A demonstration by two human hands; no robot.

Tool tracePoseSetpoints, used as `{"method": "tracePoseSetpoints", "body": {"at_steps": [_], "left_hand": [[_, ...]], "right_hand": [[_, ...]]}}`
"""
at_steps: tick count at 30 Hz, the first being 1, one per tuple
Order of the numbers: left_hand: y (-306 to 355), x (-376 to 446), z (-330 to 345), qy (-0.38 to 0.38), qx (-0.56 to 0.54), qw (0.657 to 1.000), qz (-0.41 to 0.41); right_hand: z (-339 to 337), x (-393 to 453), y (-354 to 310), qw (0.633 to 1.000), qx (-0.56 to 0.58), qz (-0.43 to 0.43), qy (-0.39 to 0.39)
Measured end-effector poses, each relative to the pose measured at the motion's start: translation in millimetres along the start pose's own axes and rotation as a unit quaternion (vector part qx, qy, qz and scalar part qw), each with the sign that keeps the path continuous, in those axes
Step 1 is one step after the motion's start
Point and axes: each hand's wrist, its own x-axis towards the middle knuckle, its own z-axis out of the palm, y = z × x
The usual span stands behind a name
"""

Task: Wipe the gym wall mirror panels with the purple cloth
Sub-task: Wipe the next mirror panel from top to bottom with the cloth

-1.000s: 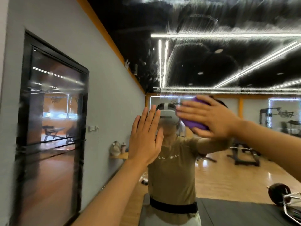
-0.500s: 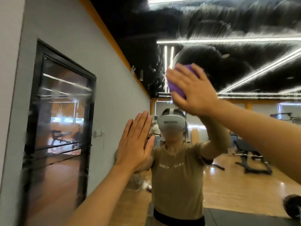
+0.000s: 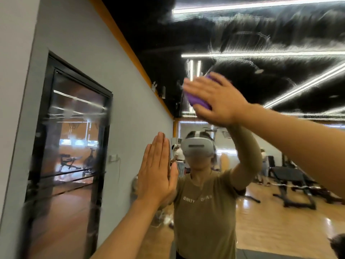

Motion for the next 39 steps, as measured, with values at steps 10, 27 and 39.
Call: {"method": "tracePoseSetpoints", "body": {"at_steps": [10, 27, 39], "left_hand": [[2.5, 1.5, -3.1, -0.014, -0.025, 1.0, -0.002], [-2.4, 0.1, -20.6, -0.117, 0.002, 0.993, -0.024], [35.0, 0.0, -2.1, -0.089, 0.033, 0.986, -0.133]], "right_hand": [[16.6, -28.4, -54.3, 0.999, 0.007, 0.024, 0.036], [31.9, -112.7, -59.0, 0.986, 0.012, -0.162, -0.03], [36.7, -204.2, -71.9, 0.999, -0.022, 0.026, 0.029]]}}
